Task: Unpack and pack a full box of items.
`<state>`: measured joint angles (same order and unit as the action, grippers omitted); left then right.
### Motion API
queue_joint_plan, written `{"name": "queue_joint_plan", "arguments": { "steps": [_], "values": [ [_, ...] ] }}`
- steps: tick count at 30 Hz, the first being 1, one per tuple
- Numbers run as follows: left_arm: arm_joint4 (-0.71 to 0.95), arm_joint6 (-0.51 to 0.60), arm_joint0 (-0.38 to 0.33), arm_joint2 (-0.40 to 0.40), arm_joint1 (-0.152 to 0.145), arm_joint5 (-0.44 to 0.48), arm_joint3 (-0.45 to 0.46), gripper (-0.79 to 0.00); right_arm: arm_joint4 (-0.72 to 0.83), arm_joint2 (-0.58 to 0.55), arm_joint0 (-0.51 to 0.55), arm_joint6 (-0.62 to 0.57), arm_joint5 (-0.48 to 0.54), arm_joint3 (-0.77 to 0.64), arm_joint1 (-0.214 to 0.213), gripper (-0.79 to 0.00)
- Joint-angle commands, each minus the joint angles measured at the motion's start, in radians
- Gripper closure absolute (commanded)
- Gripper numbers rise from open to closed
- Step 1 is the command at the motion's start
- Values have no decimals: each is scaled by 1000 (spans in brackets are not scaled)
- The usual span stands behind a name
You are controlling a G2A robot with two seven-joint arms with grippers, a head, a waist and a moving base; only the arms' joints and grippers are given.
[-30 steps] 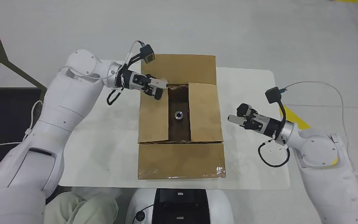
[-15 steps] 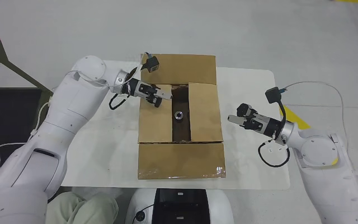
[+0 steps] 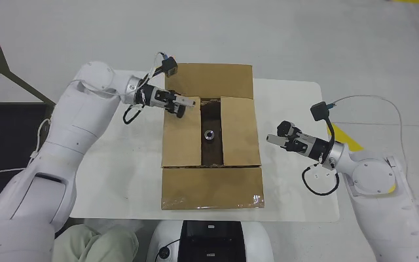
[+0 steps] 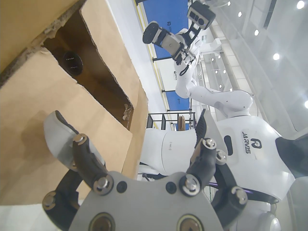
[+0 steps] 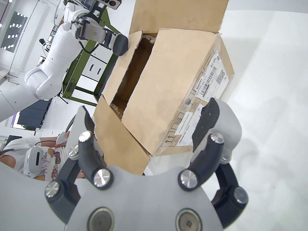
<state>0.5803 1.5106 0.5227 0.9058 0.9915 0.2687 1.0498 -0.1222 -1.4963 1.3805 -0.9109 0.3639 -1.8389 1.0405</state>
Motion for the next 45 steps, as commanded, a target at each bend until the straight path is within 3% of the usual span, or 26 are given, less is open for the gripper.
{"name": "queue_joint_plan", "arguments": {
  "steps": [1, 10, 20, 25, 35, 45],
  "values": [
    [16, -2, -2, 29, -6, 1, -16, -785, 0, 0, 0, 0, 0, 0, 0, -785],
    [-22, -68, -4, 131, -37, 21, -73, -785, 0, 0, 0, 0, 0, 0, 0, -785],
    [-132, -186, 1, 110, -31, 6, -187, -785, 0, 0, 0, 0, 0, 0, 0, -785],
    [-112, -179, -17, 75, -9, -3, -226, -785, 0, 0, 0, 0, 0, 0, 0, -785],
    [-138, -223, -123, -25, 61, 26, -371, -785, 0, 0, 0, 0, 0, 0, 0, -785],
    [-73, -227, -195, -60, 123, 44, -513, -785, 0, 0, 0, 0, 0, 0, 0, -785]
  ]
}}
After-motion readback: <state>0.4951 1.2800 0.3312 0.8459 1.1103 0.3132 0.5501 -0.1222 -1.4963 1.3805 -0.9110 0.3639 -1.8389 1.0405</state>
